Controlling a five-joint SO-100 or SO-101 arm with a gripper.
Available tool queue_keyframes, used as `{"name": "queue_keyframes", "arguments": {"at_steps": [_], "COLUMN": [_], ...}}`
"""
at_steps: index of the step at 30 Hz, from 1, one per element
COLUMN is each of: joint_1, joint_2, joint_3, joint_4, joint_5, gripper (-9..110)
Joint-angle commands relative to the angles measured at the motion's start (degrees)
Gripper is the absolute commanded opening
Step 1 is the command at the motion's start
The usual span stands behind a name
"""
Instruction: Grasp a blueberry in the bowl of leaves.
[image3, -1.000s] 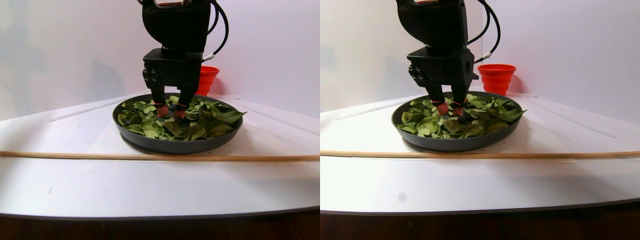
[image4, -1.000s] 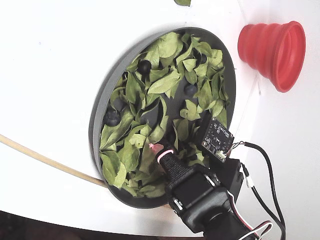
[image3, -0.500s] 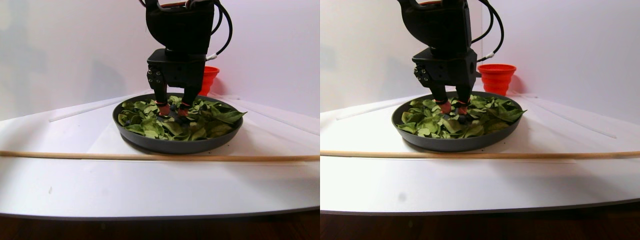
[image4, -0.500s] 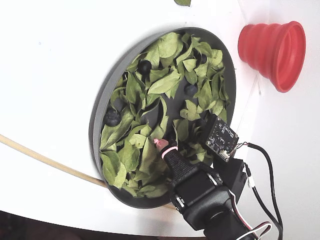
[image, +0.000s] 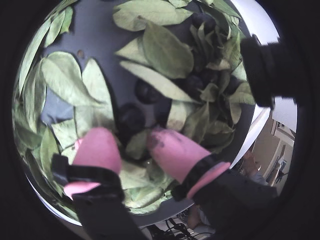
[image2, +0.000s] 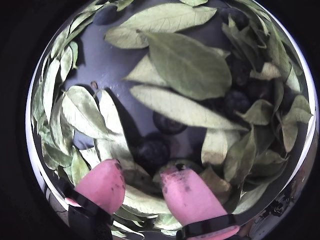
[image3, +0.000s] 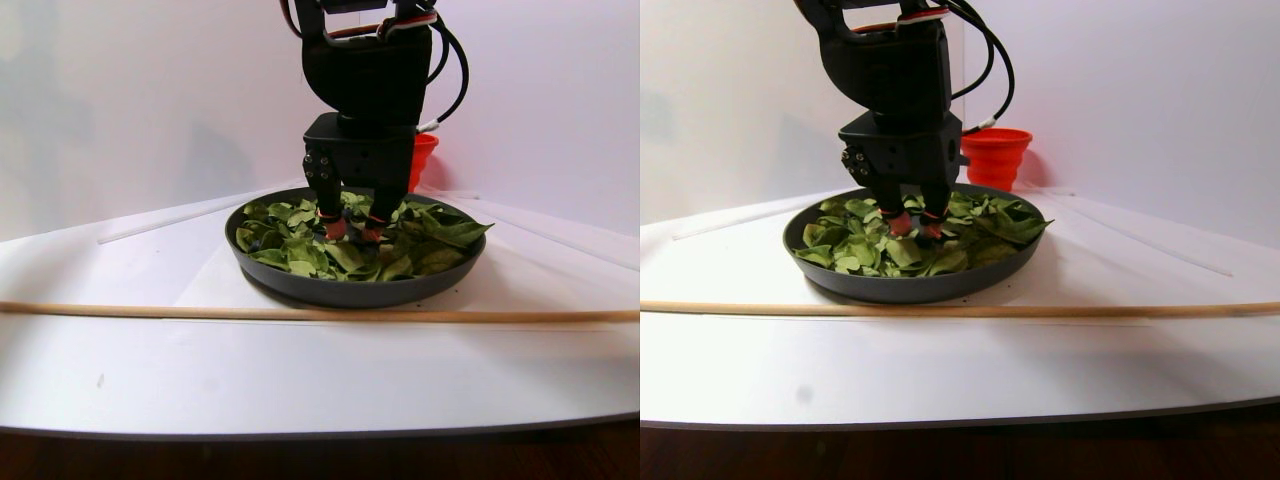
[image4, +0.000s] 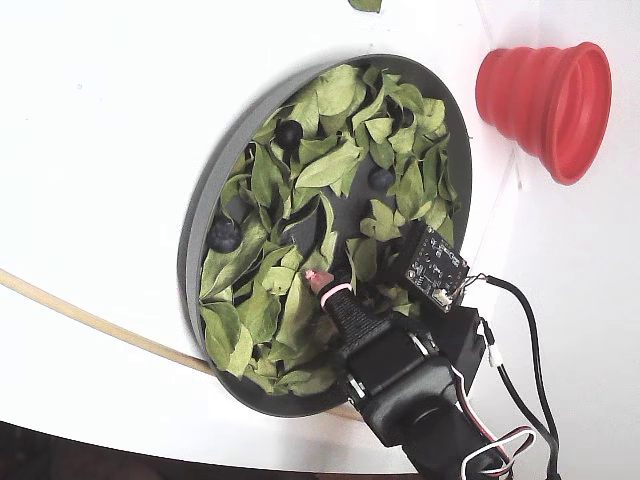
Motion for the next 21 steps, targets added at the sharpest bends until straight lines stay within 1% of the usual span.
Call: {"name": "queue_keyframes", "arguments": {"at_steps": [1,21], "joint_1": [0.9,1.8], "joint_2": [0.1,-4.2], "joint_3": [-2.7,-5.7], "joint_4": [-1.0,-1.0], "joint_5": [0.4,1.0], "gripper": [14,14]}}
